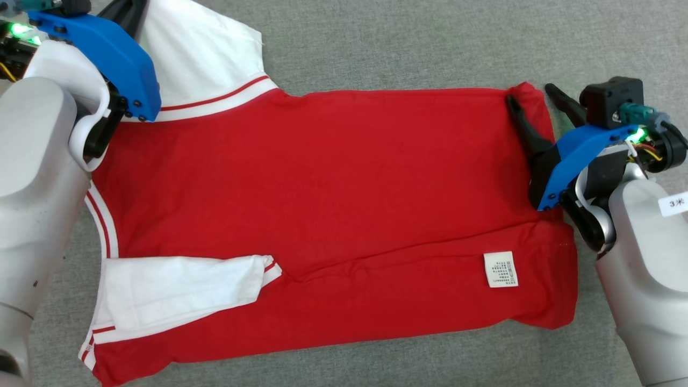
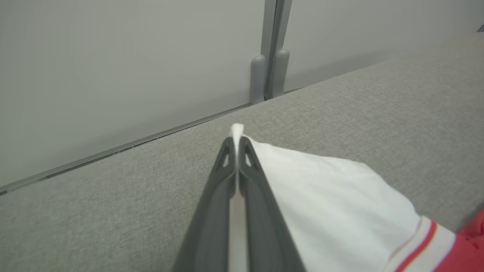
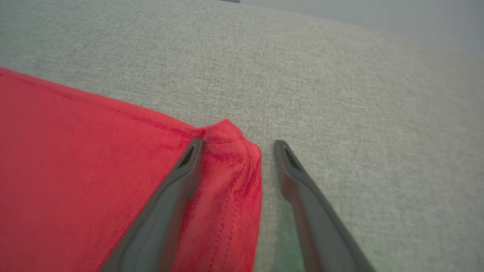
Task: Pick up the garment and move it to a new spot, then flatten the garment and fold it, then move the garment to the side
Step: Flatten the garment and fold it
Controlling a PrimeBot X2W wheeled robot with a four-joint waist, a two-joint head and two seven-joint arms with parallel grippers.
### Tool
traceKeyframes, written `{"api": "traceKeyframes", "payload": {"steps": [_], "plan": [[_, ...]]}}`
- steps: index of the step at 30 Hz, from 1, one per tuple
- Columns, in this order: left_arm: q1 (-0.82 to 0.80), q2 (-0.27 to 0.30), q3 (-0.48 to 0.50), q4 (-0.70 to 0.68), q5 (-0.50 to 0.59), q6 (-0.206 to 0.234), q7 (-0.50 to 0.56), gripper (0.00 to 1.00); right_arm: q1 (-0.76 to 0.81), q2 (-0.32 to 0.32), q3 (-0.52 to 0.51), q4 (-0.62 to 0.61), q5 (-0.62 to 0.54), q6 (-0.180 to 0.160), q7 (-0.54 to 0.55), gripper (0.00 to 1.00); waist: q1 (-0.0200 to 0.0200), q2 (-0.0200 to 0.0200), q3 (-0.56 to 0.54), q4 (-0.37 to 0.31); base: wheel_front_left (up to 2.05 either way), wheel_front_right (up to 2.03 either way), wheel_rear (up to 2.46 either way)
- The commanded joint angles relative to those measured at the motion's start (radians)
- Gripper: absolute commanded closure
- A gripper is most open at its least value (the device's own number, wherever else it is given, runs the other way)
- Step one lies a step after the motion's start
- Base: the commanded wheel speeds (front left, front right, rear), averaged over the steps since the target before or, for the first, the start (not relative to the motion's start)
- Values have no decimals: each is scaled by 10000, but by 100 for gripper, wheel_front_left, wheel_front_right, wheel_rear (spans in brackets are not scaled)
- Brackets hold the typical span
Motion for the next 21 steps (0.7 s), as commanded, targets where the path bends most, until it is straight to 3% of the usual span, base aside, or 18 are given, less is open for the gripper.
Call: {"api": "traceKeyframes", "payload": {"steps": [1,12,18,21], "plan": [[-184,22,-56,3,-78,-3,-168,100,-67,-71,139,227,43,1,218,100,0,0,-28,47,0,0,0],[450,35,-373,-432,-619,-3,-1148,100,-50,-82,-227,438,-3,0,-761,100,0,0,-750,350,0,0,0],[1572,309,-442,-1410,-914,2,-1803,100,610,88,-352,558,-133,0,-1471,100,0,0,-1522,601,0,0,0],[2364,532,-409,-2110,-1057,236,-2033,100,1039,129,-534,597,-198,0,-1782,100,0,0,-1897,749,0,0,0]]}}
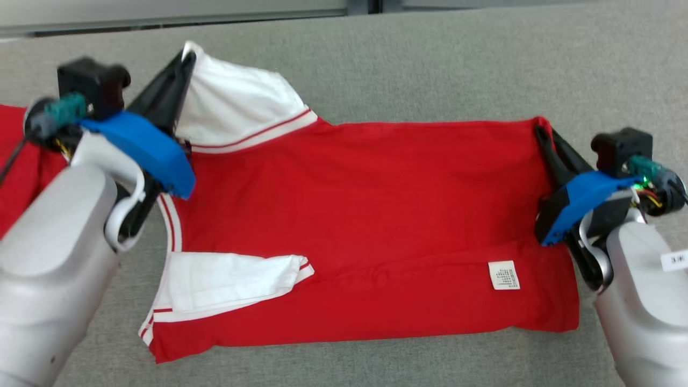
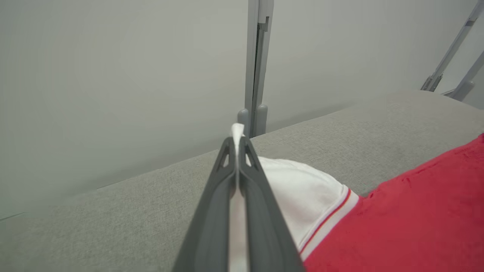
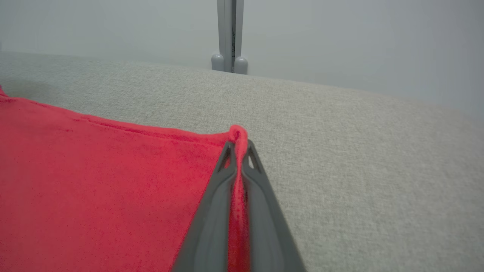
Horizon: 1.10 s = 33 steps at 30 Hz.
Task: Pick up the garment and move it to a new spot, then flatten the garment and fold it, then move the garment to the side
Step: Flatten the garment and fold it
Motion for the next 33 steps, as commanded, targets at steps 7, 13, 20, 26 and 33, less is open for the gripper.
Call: {"api": "traceKeyframes", "payload": {"steps": [7,13,20,26,33], "plan": [[2072,634,50,-2028,-384,879,-300,100,1153,99,-495,21,-157,-1,-812,100,1,0,-736,336,0,0,0],[3764,963,4,-3583,-736,1699,-356,100,1935,236,-823,19,-426,-1,-1542,100,1,0,-1107,539,0,0,0],[5243,953,-145,-4168,-1064,2178,-649,100,2922,517,-1330,-173,-711,-2,-2230,100,1,0,-1462,733,0,0,0],[5820,856,-117,-4067,-1079,2524,-897,93,3659,829,-1459,-657,-646,-1,-2410,28,1,0,-1657,771,0,0,0],[6290,522,287,-4017,-938,2842,-1279,0,4324,849,-1663,-1565,-502,-1,-2495,0,1,0,-1825,706,0,0,0]]}}
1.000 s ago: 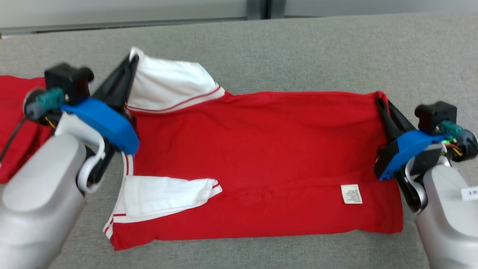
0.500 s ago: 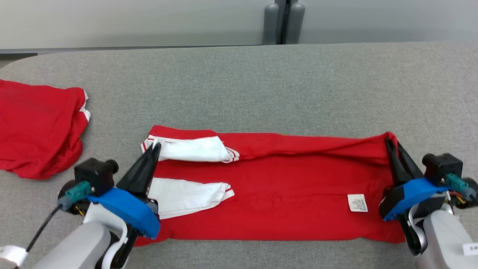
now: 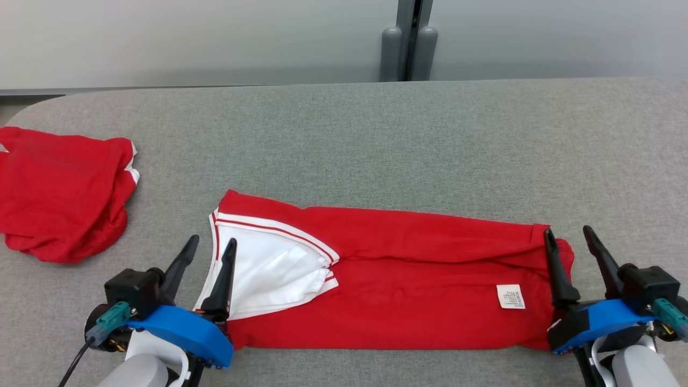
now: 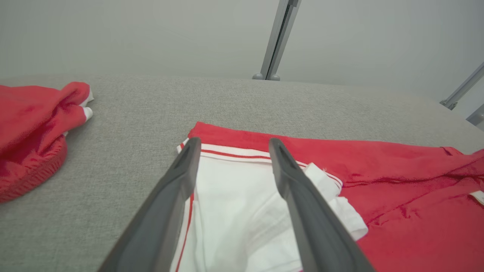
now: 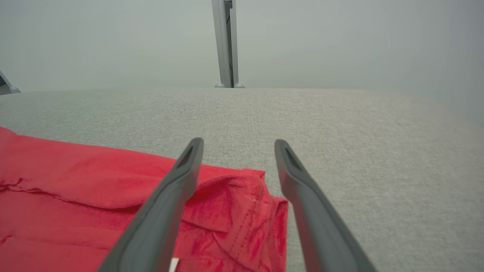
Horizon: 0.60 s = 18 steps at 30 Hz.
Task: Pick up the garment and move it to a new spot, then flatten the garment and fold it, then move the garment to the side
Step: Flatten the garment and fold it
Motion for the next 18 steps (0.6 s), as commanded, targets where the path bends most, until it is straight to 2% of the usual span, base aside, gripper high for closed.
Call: {"api": "traceKeyframes", "payload": {"steps": [1,6,9,12,18], "plan": [[184,-120,263,-32,104,125,-102,0,197,-34,-83,-214,71,1,-48,0,1,-1,-26,-33,0,0,0],[574,-664,1848,-434,1046,431,-154,0,260,111,-452,-692,103,1,-46,0,1,-1,-23,-82,0,0,0],[955,-1134,2885,-774,1872,379,-159,0,114,186,-618,-523,123,1,173,0,1,-1,-8,-67,0,0,0],[1280,-1672,3804,-977,2573,190,-161,0,-52,248,-707,-157,192,1,345,0,1,-1,29,-42,0,0,0],[1678,-2677,5225,-997,3794,-455,-163,0,-315,331,-781,987,246,1,493,0,1,-1,140,44,0,0,0]]}}
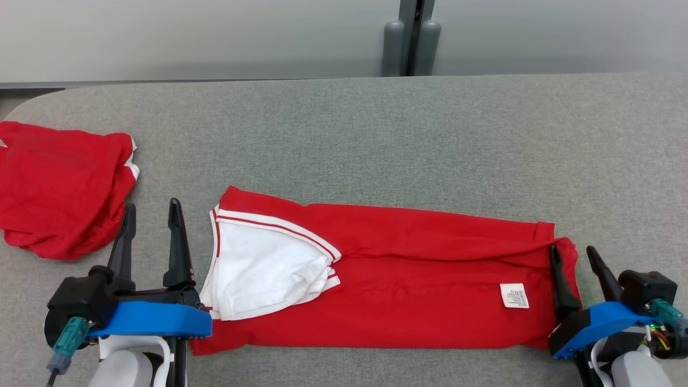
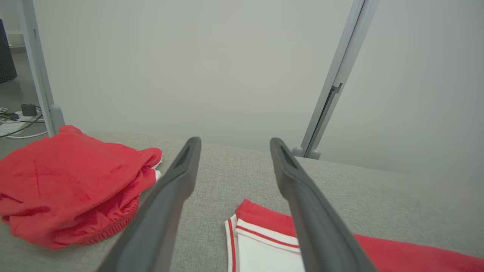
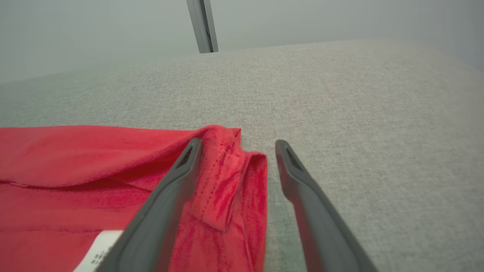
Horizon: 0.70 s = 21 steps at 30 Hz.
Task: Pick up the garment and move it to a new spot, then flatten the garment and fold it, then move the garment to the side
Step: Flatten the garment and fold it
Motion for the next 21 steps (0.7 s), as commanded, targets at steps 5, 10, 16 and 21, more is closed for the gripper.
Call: {"api": "traceKeyframes", "payload": {"steps": [5,10,16,21], "plan": [[143,-696,792,290,937,-671,-42,0,-324,122,49,1051,81,1,-88,0,0,0,114,66,0,0,0],[155,-1203,1461,458,1644,-1061,-43,0,-388,308,481,1738,414,3,-195,55,0,0,130,71,0,0,0],[245,-1614,2198,533,2369,-1398,-43,0,-580,313,711,1995,993,1,-396,100,0,0,87,-35,0,0,0],[355,-1885,2702,538,2758,-1606,-44,0,-800,-364,203,1913,1165,-3,-531,100,0,0,-16,-120,0,0,0]]}}
